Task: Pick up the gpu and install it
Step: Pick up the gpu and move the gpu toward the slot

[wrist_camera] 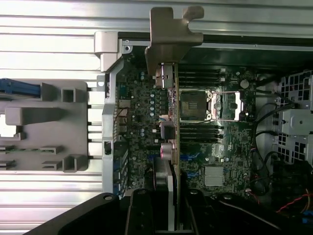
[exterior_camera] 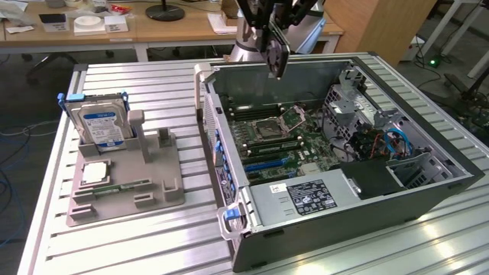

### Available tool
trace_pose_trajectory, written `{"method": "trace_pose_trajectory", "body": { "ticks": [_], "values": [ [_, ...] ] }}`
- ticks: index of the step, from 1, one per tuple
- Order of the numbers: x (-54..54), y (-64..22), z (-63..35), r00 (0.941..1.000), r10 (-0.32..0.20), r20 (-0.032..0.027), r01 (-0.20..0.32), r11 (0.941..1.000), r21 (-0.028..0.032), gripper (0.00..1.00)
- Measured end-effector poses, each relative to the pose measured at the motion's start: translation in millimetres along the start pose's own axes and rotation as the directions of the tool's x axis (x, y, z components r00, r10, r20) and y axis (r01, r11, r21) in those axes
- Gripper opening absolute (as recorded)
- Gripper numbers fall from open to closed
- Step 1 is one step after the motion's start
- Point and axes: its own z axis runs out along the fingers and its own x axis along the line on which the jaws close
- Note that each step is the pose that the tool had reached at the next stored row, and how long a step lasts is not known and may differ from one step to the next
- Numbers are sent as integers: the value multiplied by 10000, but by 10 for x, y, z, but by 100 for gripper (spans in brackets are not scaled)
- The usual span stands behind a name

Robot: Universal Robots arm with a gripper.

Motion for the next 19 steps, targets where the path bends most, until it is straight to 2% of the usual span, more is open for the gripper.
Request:
{"method": "trace_pose_trajectory", "body": {
  "ticks": [19],
  "values": [
    [-303, 1, 8, 10000, -7, 0, 7, 10000, 0, 29]
  ]
}}
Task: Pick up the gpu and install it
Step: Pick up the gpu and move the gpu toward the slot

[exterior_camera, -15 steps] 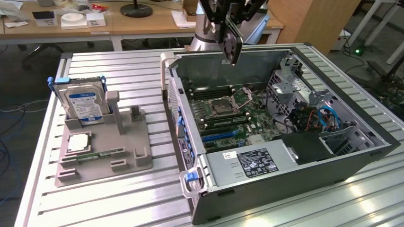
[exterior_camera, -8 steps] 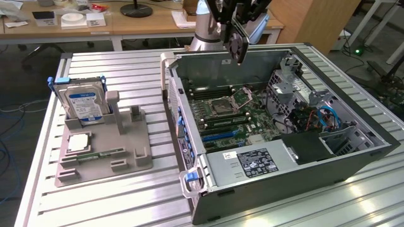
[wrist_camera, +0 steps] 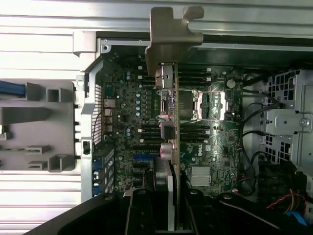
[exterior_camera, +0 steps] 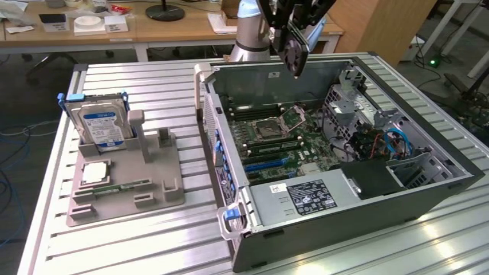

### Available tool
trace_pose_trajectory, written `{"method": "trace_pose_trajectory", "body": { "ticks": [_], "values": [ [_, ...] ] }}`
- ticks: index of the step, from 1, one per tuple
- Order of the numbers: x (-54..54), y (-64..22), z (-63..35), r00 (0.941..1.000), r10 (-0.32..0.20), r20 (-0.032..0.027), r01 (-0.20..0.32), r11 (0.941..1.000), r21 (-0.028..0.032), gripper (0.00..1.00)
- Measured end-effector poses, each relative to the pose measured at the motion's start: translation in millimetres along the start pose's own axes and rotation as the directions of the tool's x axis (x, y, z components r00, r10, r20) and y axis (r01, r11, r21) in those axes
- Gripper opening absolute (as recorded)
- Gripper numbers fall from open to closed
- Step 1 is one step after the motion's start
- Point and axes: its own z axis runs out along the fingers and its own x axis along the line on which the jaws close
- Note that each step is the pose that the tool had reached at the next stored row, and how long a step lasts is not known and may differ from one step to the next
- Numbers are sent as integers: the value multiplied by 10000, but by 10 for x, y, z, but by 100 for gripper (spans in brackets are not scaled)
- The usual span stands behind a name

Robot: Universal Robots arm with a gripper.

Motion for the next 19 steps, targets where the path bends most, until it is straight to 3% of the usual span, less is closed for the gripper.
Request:
{"method": "trace_pose_trajectory", "body": {
  "ticks": [19],
  "values": [
    [-249, 0, 7, 10000, -6, -1, 6, 10000, 0, 29]
  ]
}}
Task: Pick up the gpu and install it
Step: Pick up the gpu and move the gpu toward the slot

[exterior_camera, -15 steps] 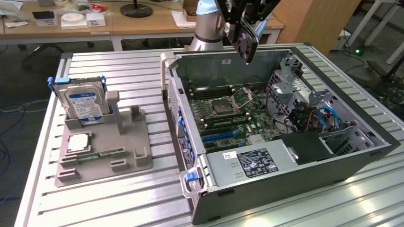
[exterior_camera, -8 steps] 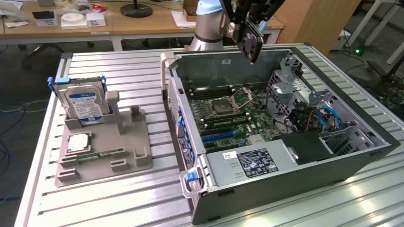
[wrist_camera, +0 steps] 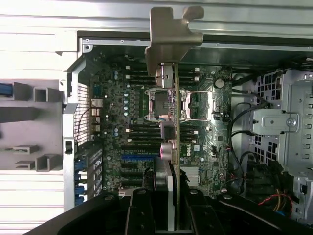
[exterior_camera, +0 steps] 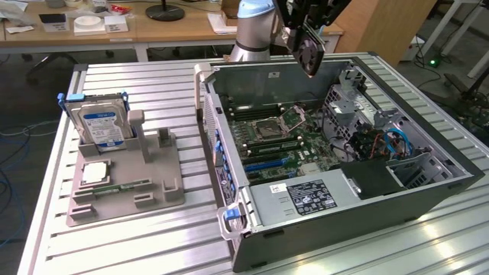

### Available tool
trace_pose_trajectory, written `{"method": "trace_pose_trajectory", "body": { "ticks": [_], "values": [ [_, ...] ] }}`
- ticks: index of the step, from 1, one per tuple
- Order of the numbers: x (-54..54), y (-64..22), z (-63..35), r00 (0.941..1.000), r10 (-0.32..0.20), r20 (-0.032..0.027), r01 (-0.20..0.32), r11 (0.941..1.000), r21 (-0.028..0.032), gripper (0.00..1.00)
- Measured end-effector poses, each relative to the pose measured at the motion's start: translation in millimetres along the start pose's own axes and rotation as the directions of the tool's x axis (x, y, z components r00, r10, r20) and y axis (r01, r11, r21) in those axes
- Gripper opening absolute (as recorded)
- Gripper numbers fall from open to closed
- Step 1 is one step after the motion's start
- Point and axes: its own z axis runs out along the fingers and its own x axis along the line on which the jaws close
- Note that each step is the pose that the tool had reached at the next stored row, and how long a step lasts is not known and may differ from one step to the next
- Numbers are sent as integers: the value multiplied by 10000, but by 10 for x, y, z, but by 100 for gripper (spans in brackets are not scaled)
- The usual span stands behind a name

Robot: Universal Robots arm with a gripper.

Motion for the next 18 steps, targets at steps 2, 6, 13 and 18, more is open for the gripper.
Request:
{"method": "trace_pose_trajectory", "body": {
  "ticks": [2, 6, 13, 18],
  "values": [
    [-9, 1, 0, 10000, -2, 0, 2, 10000, 0, 29],
    [-41, 1, 2, 10000, -7, 0, 7, 10000, 1, 29],
    [-136, 0, 7, 10000, -21, -1, 21, 10000, 0, 29],
    [-138, 1, 8, 10000, -20, 0, 20, 10000, 0, 29]
  ]
}}
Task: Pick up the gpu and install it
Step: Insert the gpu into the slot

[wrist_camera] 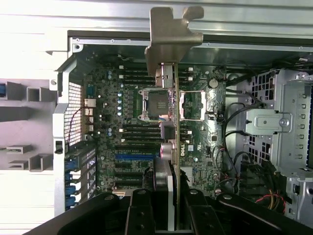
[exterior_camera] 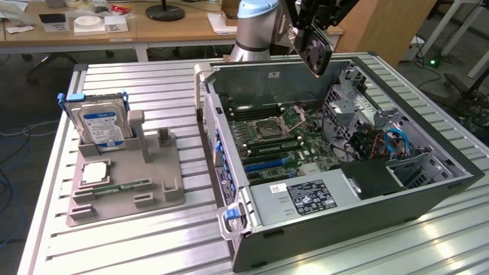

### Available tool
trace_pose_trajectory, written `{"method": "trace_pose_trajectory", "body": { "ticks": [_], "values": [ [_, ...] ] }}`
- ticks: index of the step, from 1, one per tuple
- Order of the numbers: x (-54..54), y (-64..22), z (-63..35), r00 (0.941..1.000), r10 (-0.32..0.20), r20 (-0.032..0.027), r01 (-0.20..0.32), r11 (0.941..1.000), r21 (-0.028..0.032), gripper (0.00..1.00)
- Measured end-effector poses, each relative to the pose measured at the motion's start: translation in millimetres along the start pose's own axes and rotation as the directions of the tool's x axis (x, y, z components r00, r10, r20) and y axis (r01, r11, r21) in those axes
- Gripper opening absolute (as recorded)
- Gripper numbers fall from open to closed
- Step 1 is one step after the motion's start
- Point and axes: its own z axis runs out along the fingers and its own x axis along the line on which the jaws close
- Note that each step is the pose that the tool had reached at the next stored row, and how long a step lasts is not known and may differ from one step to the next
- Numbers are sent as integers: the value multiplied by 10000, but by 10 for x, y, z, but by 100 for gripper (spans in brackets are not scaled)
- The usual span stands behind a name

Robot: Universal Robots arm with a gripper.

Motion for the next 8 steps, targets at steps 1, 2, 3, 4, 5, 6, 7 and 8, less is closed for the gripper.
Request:
{"method": "trace_pose_trajectory", "body": {
  "ticks": [1, 2, 3, 4, 5, 6, 7, 8],
  "values": [
    [0, 0, 0, 10000, 0, 0, 0, 10000, 0, 29],
    [0, 0, 0, 10000, 0, 0, 0, 10000, 0, 29],
    [0, 0, 0, 10000, 0, 0, 0, 10000, 0, 29],
    [0, 0, 0, 10000, 0, 0, 0, 10000, 0, 29],
    [0, 0, 0, 10000, 0, 0, 0, 10000, 0, 29],
    [0, 0, 0, 10000, 0, -1, 0, 10000, 0, 29],
    [0, 0, 0, 10000, 0, -1, 0, 10000, 0, 29],
    [0, 0, 0, 10000, 0, 0, 0, 10000, 0, 29]
  ]
}}
